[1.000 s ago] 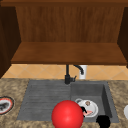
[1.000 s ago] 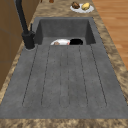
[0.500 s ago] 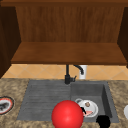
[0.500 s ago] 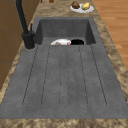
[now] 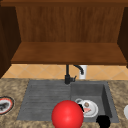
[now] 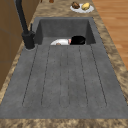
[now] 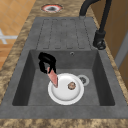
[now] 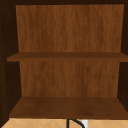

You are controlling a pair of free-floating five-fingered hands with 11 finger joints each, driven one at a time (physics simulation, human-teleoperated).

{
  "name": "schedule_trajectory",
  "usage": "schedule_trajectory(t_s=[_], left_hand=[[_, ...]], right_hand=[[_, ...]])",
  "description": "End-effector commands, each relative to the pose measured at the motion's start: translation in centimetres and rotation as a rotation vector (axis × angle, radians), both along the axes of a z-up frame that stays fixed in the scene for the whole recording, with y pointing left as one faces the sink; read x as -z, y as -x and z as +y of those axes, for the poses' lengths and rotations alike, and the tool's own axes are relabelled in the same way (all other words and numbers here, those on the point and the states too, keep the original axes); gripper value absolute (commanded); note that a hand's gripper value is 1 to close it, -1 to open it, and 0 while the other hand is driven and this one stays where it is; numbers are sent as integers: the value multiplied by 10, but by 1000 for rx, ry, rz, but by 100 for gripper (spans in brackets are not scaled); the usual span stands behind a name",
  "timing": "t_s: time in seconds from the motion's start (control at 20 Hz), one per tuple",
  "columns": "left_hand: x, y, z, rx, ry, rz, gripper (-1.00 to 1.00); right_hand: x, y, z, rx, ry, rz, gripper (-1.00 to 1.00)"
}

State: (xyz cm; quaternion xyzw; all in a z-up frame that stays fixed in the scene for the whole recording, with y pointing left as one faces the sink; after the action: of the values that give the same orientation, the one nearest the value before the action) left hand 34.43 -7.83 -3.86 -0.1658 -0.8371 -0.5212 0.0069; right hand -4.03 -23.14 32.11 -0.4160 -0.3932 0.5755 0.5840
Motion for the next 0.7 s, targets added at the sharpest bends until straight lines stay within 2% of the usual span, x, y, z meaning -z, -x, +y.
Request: schedule_trajectory(t_s=[0.0, 0.25, 0.65], left_hand=[[-29, 0, 17, 35, 0, 12, 100], [-66, 1, 42, 42, 4, 3, 100], [-125, 21, 78, 48, 0, 7, 100]], right_hand=[[0, 0, 0, 0, 0, 0, 0], [0, 0, 0, 0, 0, 0, 0], [0, 0, 0, 0, 0, 0, 0]])
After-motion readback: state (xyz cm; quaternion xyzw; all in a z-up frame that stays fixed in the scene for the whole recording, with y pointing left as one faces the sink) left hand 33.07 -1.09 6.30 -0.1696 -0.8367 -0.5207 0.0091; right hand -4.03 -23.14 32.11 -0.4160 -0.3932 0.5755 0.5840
